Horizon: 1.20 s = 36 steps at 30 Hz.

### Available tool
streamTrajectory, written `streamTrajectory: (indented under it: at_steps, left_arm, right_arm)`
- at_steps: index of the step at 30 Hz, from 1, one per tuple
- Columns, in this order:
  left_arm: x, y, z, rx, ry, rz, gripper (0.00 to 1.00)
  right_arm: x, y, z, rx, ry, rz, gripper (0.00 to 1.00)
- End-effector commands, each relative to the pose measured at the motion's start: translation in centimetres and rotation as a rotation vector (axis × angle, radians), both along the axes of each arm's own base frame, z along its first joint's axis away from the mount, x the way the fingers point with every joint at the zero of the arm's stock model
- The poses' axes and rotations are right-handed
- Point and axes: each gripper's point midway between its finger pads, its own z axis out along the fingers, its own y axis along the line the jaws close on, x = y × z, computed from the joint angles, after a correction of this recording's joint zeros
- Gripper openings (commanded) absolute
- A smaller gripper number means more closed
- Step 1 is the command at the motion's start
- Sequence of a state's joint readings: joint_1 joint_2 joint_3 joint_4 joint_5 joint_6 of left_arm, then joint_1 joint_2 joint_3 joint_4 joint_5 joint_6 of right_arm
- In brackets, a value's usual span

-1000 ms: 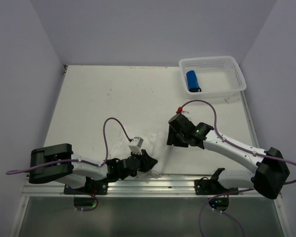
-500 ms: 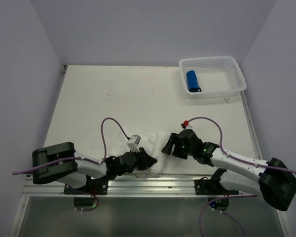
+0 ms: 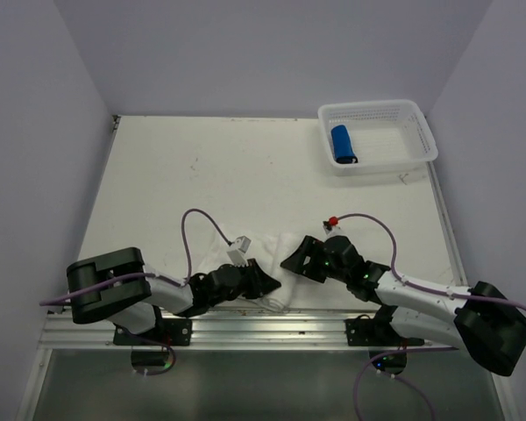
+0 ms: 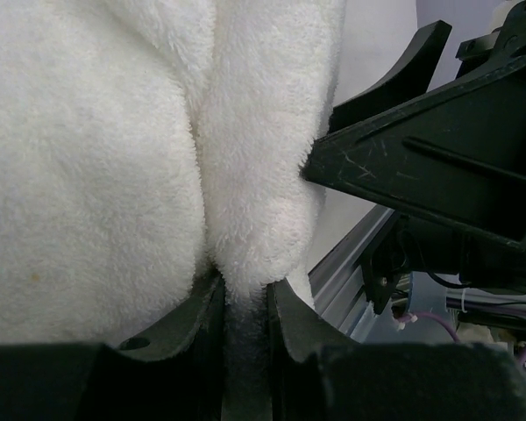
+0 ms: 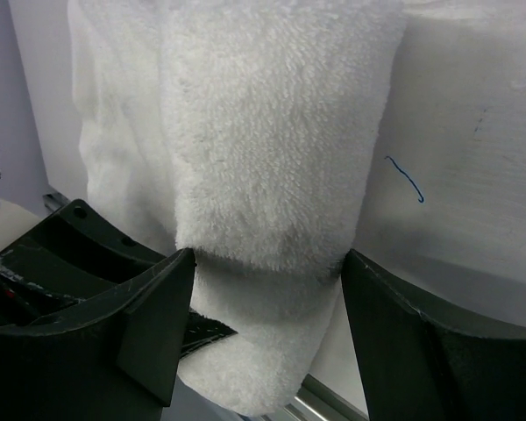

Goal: Roll the towels
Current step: Roll the towel

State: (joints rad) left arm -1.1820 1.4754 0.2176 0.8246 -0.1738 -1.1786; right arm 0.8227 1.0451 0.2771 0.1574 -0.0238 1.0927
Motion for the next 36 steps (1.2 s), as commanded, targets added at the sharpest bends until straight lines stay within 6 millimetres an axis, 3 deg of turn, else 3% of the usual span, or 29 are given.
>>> streamTrajectory:
  at_steps: [1, 9, 12, 16, 18, 19, 25, 32, 36]
  left_arm:
    - [-0.7, 1.1, -2.1, 0.045, 0.073, -0.010, 0.00]
    - [-0.4, 1.8, -2.0, 0.042, 0.073, 0.000, 0.00]
    - [-0.4, 2.0, -2.1, 0.052, 0.074, 0.005, 0.00]
    - [-0.2, 2.3, -2.4, 0.089, 0.055, 0.004, 0.00]
    - [0.1, 2.8, -2.9, 0.137, 0.041, 0.016, 0.08]
    - [0.5, 2.9, -2.7, 0.151, 0.022, 0.024, 0.19]
    - [1.4, 3.7, -1.3, 0.211, -0.045, 0.049, 0.53]
    - [3.5, 4.0, 3.6, 0.297, -0.216, 0.130, 0.67]
    - [3.2, 3.9, 6.0, 0.414, -0.316, 0.139, 0.73]
  right_arm:
    - [0.8, 1.2, 1.5, 0.080, -0.048, 0.002, 0.71]
    - [1.3, 1.7, -0.1, 0.045, -0.024, 0.002, 0.68]
    - [1.7, 1.7, -0.6, 0.022, -0.017, -0.009, 0.59]
    - [2.0, 1.6, -0.9, -0.032, 0.011, -0.016, 0.33]
    - [2.2, 1.4, -1.0, -0.063, 0.022, -0.030, 0.26]
    - [2.3, 0.9, -1.3, -0.117, 0.056, -0.049, 0.20]
    - [2.0, -0.2, -1.8, -0.253, 0.150, -0.068, 0.12]
    - [1.6, -0.6, -1.9, -0.294, 0.215, -0.096, 0.15]
    - [1.7, -0.8, -1.3, -0.311, 0.219, -0.108, 0.17]
